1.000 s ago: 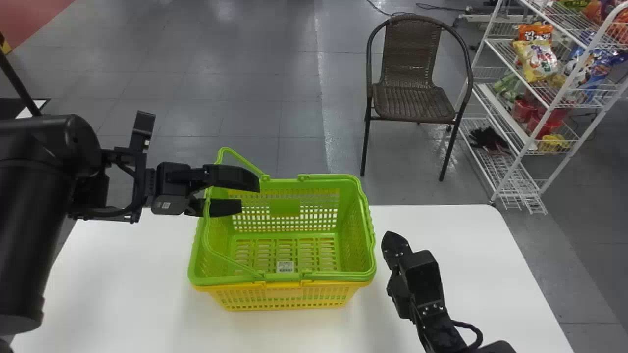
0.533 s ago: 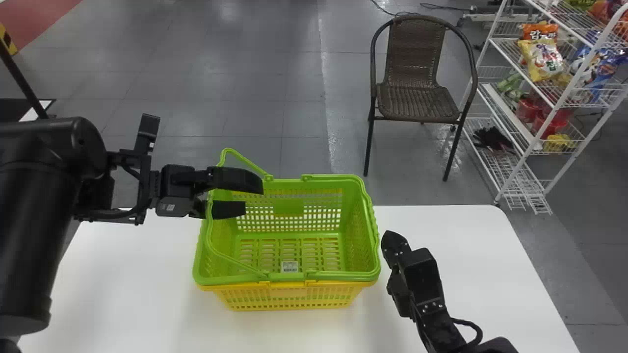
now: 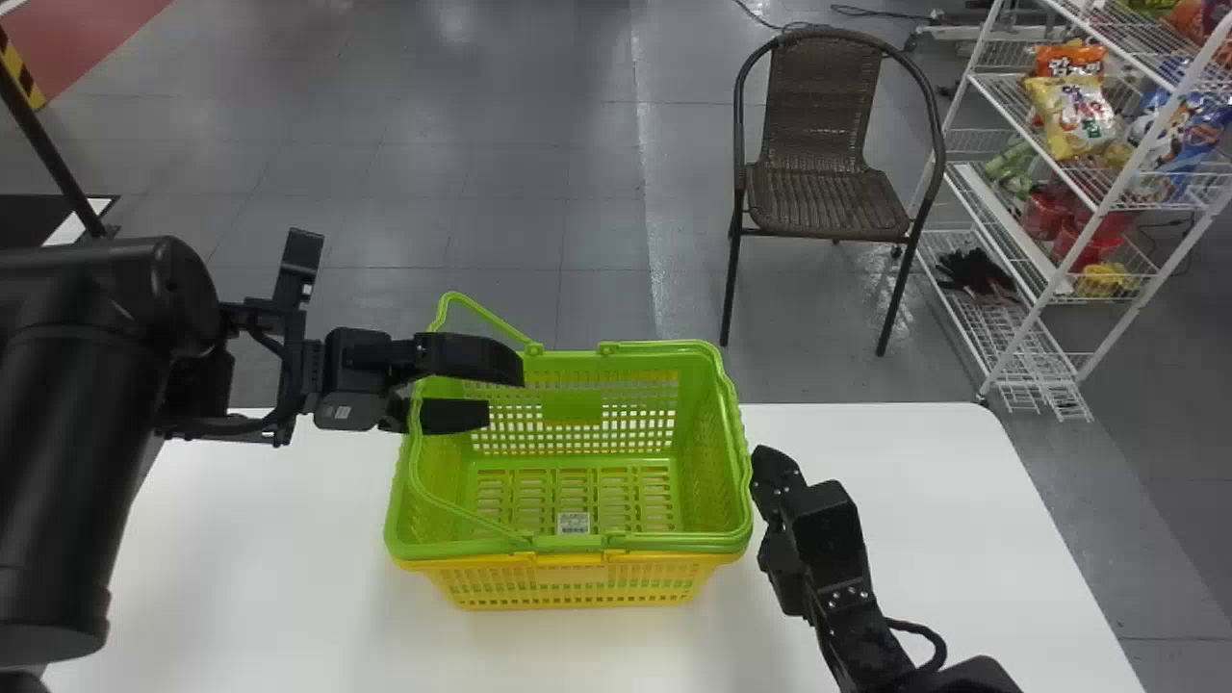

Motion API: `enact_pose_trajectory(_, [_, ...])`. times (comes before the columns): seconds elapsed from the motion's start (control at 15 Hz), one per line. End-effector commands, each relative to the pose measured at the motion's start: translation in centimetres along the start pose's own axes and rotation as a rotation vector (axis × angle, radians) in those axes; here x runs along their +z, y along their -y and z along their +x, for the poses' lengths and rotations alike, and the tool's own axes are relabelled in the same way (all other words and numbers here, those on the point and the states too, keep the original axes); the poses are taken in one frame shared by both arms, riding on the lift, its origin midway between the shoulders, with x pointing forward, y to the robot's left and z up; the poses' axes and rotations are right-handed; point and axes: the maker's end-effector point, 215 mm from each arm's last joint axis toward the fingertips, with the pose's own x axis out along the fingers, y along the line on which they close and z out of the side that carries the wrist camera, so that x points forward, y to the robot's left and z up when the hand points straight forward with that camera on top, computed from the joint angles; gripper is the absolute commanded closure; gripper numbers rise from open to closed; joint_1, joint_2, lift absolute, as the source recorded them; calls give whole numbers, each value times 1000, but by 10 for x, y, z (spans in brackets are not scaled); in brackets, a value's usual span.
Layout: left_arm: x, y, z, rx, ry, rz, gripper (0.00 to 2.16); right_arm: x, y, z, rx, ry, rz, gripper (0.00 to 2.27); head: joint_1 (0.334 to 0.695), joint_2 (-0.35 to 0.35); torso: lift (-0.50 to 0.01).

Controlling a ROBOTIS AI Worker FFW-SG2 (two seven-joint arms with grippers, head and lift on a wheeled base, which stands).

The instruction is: Grasp handle with right gripper to insert into left gripper then lift and swing left to center

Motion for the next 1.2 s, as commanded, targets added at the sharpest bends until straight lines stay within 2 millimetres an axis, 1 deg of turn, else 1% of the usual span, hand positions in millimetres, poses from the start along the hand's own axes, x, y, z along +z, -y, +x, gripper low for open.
enact_pose_trajectory(0.0, [1, 1, 0, -2, 1, 2, 103, 4, 1, 0, -2, 4, 7, 1953, 695, -20, 0])
enact_pose_trajectory(0.13, [1, 4, 1, -5, 1, 7, 103, 8, 2, -3, -4, 9, 10, 1953, 695, -20, 0])
enact_pose_trajectory(0.33, [1, 9, 4, -10, -4, 10, 103, 22, 1, -7, -6, 25, 16, 1953, 695, -22, 0])
enact_pose_trajectory(0.53, [-1, 12, 9, -13, -15, 16, 107, 38, -5, -10, 2, 41, 22, 1953, 695, -21, 0])
enact_pose_trajectory(1.0, [-6, 23, 26, -16, -46, 44, 107, 54, -24, -11, 29, 52, 26, 1953, 695, -17, 0])
enact_pose_trajectory(1.13, [-4, 28, 27, -7, -53, 68, 107, 58, -28, -11, 35, 59, 25, 1953, 695, -16, 0])
